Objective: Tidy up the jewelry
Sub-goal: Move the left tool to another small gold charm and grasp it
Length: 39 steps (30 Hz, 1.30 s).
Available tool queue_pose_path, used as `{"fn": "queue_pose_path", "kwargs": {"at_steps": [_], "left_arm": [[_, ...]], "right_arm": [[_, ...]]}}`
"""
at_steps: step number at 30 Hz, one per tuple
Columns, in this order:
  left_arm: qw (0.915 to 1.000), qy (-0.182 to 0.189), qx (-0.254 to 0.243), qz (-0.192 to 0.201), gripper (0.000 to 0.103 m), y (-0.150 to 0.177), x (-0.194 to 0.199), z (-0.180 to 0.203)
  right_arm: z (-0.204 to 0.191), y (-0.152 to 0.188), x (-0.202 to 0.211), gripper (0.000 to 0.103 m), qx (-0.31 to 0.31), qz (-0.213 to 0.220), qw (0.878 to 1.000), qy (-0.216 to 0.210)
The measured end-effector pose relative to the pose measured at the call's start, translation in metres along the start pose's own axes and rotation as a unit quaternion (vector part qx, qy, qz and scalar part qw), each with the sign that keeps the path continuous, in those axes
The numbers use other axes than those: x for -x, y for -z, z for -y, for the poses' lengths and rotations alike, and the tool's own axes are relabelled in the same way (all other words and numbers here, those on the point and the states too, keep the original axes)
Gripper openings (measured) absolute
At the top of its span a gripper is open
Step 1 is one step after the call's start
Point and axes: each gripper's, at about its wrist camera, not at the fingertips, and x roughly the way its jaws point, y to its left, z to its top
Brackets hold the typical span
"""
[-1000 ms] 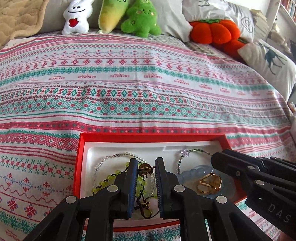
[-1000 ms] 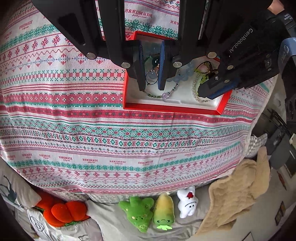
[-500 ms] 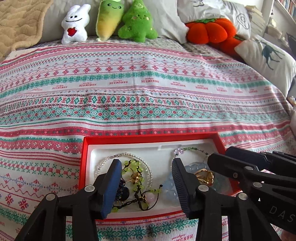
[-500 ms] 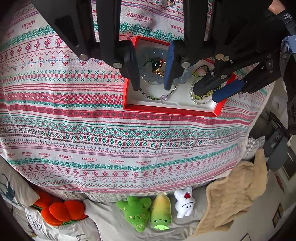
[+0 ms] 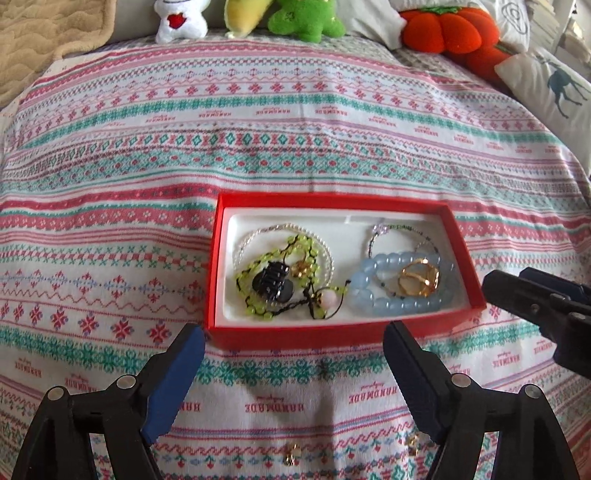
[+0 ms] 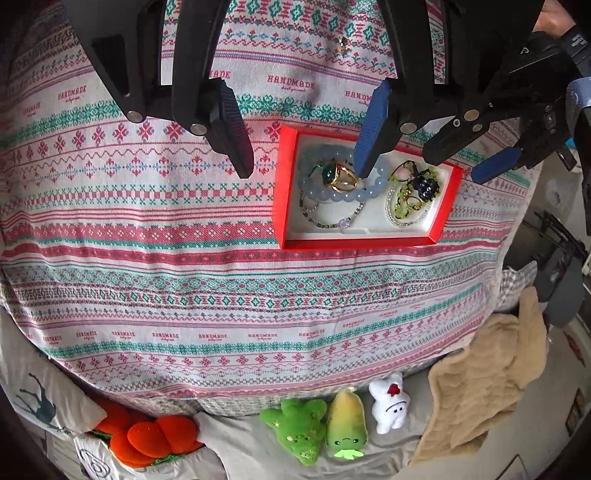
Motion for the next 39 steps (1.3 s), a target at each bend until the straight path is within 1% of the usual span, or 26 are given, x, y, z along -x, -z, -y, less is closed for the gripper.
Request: {"fn": "queue_pose_path", "kwargs": {"at_steps": [4, 6, 9, 11, 16, 19, 22, 25, 27, 30, 31, 33, 34, 35, 37, 39], "left_arm": [[0.9987, -0.003, 0.020, -0.047, 0.085, 0.012, -0.002, -0.008], [0.9972, -0.009, 0.028, -0.069, 0.086, 0.018, -0.004, -0.011], [0.9956, -0.019, 0.030, -0.086, 0.087, 0.029, -0.005, -0.013], [0.9948, -0.027, 0.025, -0.095, 0.087, 0.035, -0.005, -0.014], [0.9930, -0.044, 0.006, -0.109, 0.087, 0.053, -0.004, -0.017], [0.9922, -0.048, -0.001, -0.115, 0.087, 0.063, -0.006, -0.022], [0.9916, -0.050, -0.003, -0.119, 0.087, 0.070, -0.009, -0.027], [0.9924, -0.043, -0.021, -0.113, 0.087, 0.077, -0.006, -0.025], [0.9930, -0.028, -0.040, -0.107, 0.087, 0.079, -0.006, -0.019], [0.9917, -0.018, -0.073, -0.104, 0.080, 0.083, -0.007, -0.010], [0.9908, -0.017, -0.083, -0.106, 0.076, 0.084, -0.008, -0.006], [0.9892, -0.013, -0.095, -0.111, 0.067, 0.086, -0.012, -0.002], [0.9886, -0.011, -0.096, -0.115, 0.058, 0.087, -0.015, 0.001], [0.9881, -0.012, -0.096, -0.120, 0.053, 0.088, -0.017, 0.001], [0.9878, -0.017, -0.096, -0.122, 0.049, 0.088, -0.022, -0.001], [0.9883, -0.012, -0.097, -0.117, 0.047, 0.087, -0.025, 0.001]], "right_arm": [[0.007, 0.009, 0.008, 0.062, -0.014, -0.015, 1.000, 0.011], [0.010, 0.015, 0.011, 0.065, -0.022, -0.024, 0.999, 0.013], [0.011, 0.025, 0.012, 0.069, -0.025, -0.041, 0.999, 0.015], [0.009, 0.032, 0.012, 0.070, -0.017, -0.050, 0.998, 0.018], [0.004, 0.051, 0.004, 0.070, -0.002, -0.079, 0.997, 0.023], [0.000, 0.061, -0.002, 0.070, 0.003, -0.095, 0.995, 0.017], [-0.006, 0.070, -0.007, 0.070, 0.010, -0.104, 0.994, 0.023], [-0.014, 0.080, -0.010, 0.070, 0.031, -0.114, 0.993, 0.026], [-0.020, 0.086, -0.010, 0.070, 0.052, -0.116, 0.992, 0.025], [-0.021, 0.094, -0.014, 0.070, 0.076, -0.123, 0.989, 0.036], [-0.019, 0.095, -0.016, 0.070, 0.077, -0.124, 0.988, 0.041], [-0.013, 0.097, -0.020, 0.070, 0.072, -0.130, 0.988, 0.050], [-0.010, 0.098, -0.021, 0.070, 0.069, -0.134, 0.987, 0.052], [-0.008, 0.098, -0.022, 0.070, 0.067, -0.135, 0.987, 0.051], [-0.005, 0.100, -0.020, 0.070, 0.068, -0.134, 0.987, 0.050], [-0.004, 0.100, -0.019, 0.070, 0.069, -0.132, 0.988, 0.049]]}}
